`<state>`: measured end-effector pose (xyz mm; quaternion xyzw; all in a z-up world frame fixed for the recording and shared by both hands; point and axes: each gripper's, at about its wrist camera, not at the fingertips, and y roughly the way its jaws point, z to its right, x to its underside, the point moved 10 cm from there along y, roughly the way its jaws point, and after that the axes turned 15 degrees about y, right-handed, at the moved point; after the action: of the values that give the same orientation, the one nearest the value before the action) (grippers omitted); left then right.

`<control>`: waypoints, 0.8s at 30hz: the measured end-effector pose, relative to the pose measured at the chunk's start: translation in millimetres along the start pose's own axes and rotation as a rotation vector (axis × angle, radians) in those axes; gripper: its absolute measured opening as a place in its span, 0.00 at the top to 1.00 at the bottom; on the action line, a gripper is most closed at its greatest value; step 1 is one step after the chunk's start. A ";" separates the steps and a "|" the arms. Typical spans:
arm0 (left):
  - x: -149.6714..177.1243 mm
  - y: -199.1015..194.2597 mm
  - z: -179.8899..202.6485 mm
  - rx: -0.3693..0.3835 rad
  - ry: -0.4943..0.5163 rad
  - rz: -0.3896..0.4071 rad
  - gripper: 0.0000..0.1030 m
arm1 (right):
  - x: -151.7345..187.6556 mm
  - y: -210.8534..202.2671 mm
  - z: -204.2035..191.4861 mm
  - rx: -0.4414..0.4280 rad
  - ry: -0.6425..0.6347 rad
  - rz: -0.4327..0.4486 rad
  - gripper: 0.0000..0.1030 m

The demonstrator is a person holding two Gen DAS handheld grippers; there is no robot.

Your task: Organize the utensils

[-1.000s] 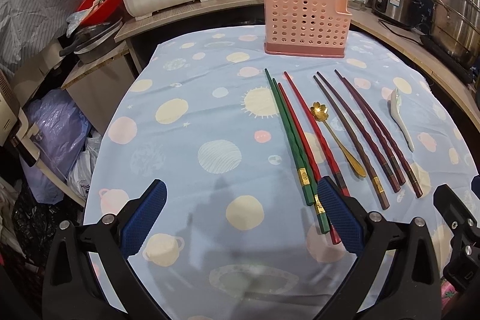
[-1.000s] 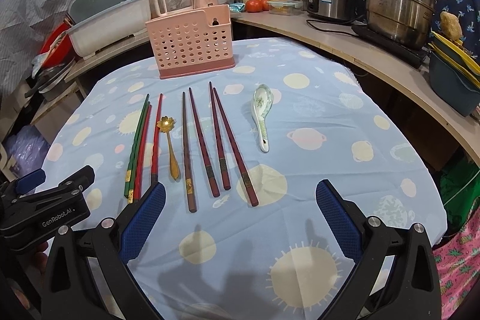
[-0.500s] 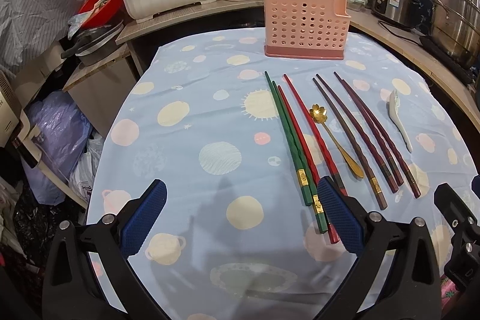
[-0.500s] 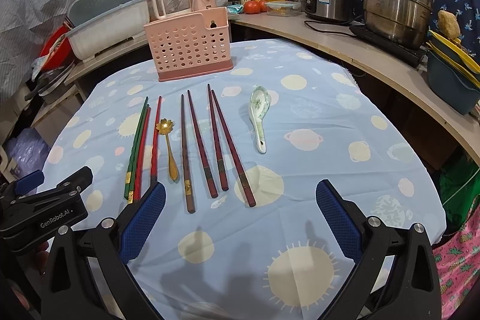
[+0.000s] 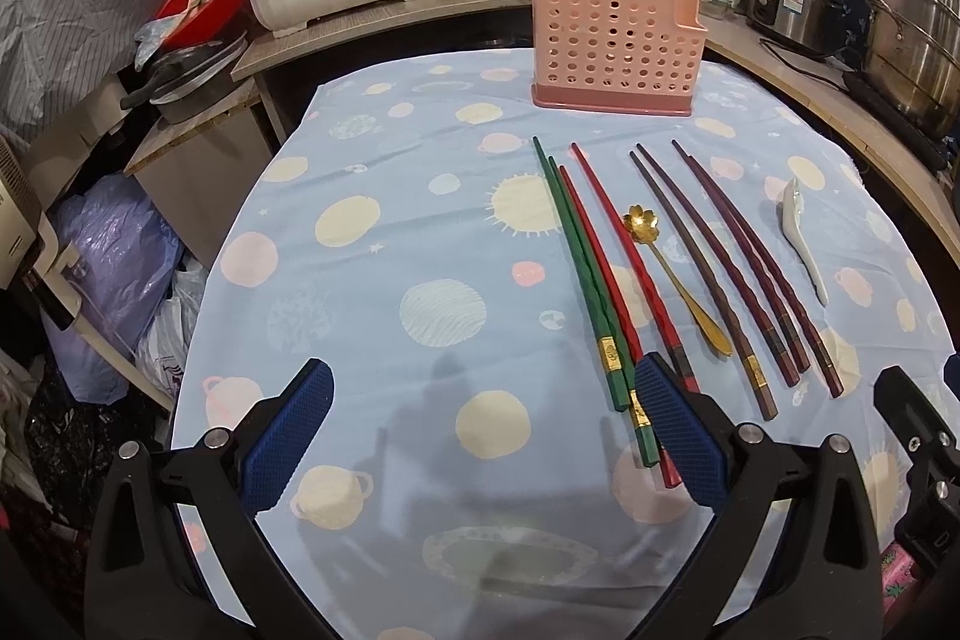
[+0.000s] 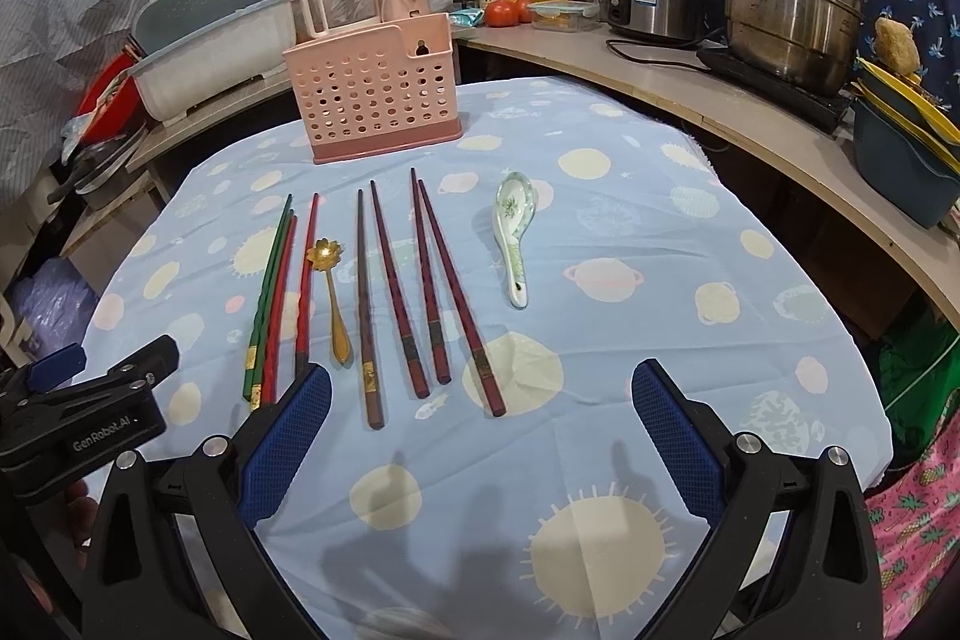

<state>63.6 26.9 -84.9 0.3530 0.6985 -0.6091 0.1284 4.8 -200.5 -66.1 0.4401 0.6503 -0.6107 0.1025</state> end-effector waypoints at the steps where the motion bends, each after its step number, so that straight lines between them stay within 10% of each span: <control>1: 0.7 1.5 -3.2 -0.004 -0.006 -0.003 0.07 | -1.0 1.5 1.9 0.008 0.000 0.000 0.06; 24: 10.8 49.0 25.1 0.065 0.038 -0.077 0.07 | -3.4 16.6 20.2 0.024 0.040 -0.028 0.06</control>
<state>81.3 7.3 -134.3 0.3413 0.6936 -0.6292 0.0802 10.2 -222.1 -80.2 0.4442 0.6508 -0.6110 0.0755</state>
